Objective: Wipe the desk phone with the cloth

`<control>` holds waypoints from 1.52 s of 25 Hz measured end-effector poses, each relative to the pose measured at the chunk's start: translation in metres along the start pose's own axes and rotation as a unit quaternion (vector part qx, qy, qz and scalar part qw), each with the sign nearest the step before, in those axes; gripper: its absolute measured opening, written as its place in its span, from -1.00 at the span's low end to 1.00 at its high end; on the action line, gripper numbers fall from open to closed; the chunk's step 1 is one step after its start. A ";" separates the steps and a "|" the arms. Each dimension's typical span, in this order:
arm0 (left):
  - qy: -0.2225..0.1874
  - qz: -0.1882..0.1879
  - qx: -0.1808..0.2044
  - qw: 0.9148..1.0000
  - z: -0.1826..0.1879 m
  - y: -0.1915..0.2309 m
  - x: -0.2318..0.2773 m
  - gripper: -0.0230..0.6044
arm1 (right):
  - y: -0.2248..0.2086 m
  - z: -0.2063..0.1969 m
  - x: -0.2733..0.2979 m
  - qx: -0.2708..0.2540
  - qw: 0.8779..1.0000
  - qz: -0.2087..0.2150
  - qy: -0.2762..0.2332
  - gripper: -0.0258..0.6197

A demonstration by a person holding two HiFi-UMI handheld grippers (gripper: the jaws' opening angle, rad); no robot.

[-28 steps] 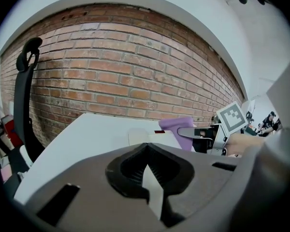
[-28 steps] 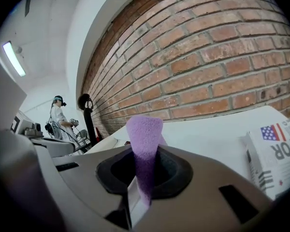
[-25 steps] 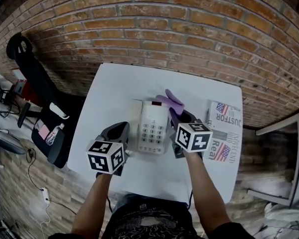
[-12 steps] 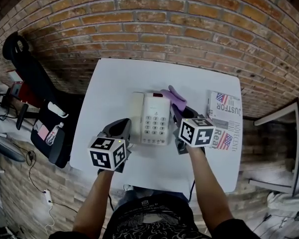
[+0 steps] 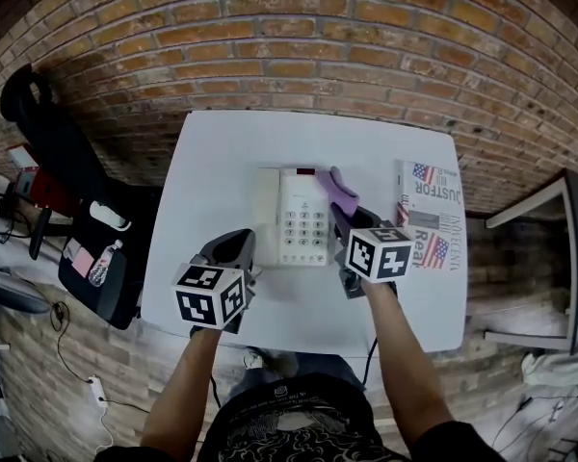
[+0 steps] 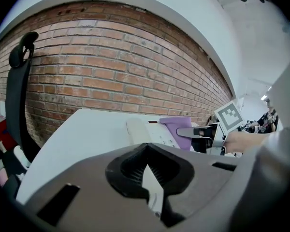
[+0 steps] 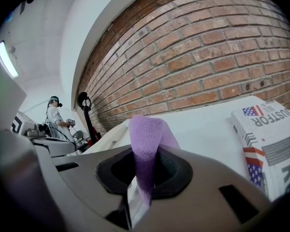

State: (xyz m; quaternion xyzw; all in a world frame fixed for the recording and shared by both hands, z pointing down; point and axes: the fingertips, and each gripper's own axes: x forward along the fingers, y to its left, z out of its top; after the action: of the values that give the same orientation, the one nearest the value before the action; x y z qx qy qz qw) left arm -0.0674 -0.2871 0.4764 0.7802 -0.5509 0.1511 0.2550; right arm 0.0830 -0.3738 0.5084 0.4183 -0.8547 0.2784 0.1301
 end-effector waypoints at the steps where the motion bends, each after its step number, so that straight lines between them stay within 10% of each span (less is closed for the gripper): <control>1: -0.001 -0.002 0.000 1.000 0.000 0.000 -0.002 -0.91 | 0.002 -0.002 -0.002 0.000 1.000 -0.001 -0.001 -0.77; 38: -0.005 -0.068 0.030 0.997 -0.044 -0.001 -0.077 -0.91 | 0.054 -0.080 -0.068 0.092 0.993 -0.067 -0.025 -0.77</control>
State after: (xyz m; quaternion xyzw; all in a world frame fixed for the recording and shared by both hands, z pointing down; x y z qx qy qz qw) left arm -0.0910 -0.2018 0.4722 0.8238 -0.4933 0.1462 0.2380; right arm 0.0815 -0.2573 0.5224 0.4916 -0.7986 0.3358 0.0881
